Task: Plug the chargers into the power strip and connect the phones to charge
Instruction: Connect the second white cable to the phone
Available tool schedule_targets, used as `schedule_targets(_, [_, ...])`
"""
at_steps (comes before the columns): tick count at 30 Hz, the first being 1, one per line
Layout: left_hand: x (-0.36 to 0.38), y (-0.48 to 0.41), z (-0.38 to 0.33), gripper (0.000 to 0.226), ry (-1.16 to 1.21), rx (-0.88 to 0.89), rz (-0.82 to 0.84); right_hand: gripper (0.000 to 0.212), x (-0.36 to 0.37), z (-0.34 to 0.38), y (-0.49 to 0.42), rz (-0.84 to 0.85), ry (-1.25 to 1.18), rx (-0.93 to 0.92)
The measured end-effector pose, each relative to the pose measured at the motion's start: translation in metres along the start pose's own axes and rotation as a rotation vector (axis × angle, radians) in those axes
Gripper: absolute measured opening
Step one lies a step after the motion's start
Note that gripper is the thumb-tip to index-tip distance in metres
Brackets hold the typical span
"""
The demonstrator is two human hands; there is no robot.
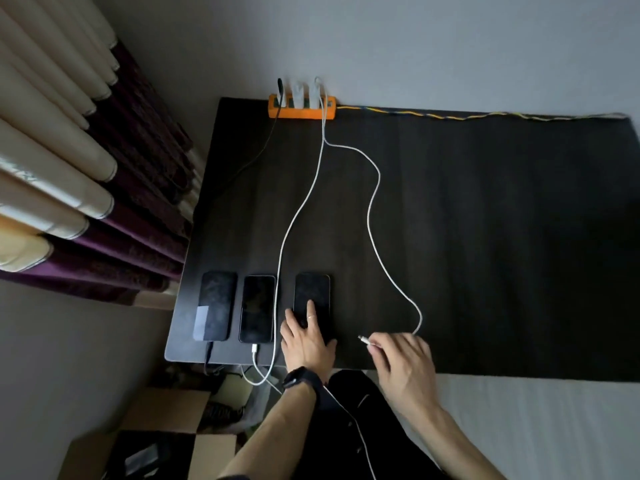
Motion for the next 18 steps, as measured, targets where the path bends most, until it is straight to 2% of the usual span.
schedule_targets(4, [-0.01,-0.001,-0.004,0.097,0.06,-0.005,0.024,0.004,0.041,-0.021,0.02,0.28,-0.092,0.206])
schedule_targets(7, [-0.025,0.001,0.0,0.102,0.229,0.014,0.079,0.01,0.06,-0.033,0.028,0.473,-0.213,0.364])
schedule_targets(9, [-0.041,0.006,0.004,0.106,0.556,0.046,0.175,0.012,0.06,-0.035,0.029,0.439,-0.384,0.488])
schedule_targets(11, [-0.054,0.015,0.006,0.105,1.046,0.069,0.388,0.011,0.051,-0.034,0.02,0.325,-0.56,0.573])
schedule_targets(13, [-0.066,0.031,0.008,0.1,1.333,0.115,0.596,0.018,0.032,-0.026,0.011,0.193,-0.728,0.6])
schedule_targets(16, [-0.076,0.051,0.011,0.088,1.275,0.224,0.63,0.023,-0.002,-0.011,-0.005,0.049,-0.761,0.525])
schedule_targets(18, [-0.078,0.064,0.008,0.088,1.214,0.282,0.592,0.018,-0.019,0.0,-0.017,0.09,-0.799,0.495])
Point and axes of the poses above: each hand's wrist, its own y-axis away from the middle knuckle, its own x-axis out of the palm, z = x × y, the point moved 3 cm from there along -y, towards the middle knuckle, and after that the axes turned 12 degrees about z, right-handed, at the moved point
